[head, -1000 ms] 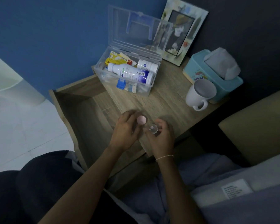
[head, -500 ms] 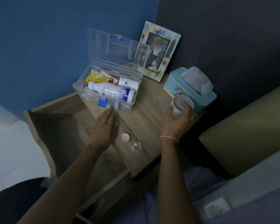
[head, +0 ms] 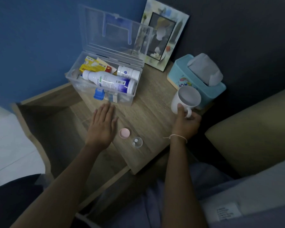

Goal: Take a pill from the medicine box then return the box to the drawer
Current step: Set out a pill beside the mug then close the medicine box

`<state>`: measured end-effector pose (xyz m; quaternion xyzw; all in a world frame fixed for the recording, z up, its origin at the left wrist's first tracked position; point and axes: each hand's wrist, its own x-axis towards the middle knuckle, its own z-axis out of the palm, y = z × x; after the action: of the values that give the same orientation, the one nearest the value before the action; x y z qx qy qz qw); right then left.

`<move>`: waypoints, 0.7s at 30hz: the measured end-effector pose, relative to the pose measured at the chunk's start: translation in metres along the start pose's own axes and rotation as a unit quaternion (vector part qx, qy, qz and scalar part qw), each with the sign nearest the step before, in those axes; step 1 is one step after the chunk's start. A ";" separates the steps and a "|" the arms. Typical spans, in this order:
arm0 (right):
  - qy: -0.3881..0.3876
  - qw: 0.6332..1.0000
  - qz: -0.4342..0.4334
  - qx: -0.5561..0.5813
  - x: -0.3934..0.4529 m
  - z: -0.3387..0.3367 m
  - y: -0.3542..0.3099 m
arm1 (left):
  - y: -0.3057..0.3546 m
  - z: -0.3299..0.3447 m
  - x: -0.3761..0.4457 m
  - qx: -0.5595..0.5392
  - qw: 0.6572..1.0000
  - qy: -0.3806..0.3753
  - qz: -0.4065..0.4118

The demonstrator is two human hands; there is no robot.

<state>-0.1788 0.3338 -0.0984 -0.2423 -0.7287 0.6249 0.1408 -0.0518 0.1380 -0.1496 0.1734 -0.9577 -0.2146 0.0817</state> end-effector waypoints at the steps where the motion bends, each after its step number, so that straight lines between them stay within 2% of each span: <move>1: -0.024 1.000 0.002 -0.007 0.002 0.000 0.003 | 0.000 0.000 0.000 0.003 1.000 0.000 0.000; 5: -0.101 0.993 0.046 0.036 0.002 0.003 -0.001 | 0.002 -0.004 -0.001 0.008 1.000 -0.004 0.001; 10: -0.077 0.992 0.063 0.074 -0.009 0.003 -0.005 | 0.002 -0.004 0.000 0.013 1.000 -0.016 -0.009; 21: -0.192 0.977 0.087 0.010 -0.063 -0.002 0.002 | -0.003 0.000 0.000 0.012 1.000 -0.027 -0.009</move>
<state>-0.1246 0.3024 -0.0936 -0.1788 -0.7118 0.6771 -0.0543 -0.0511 0.1356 -0.1511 0.1769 -0.9604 -0.2089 0.0518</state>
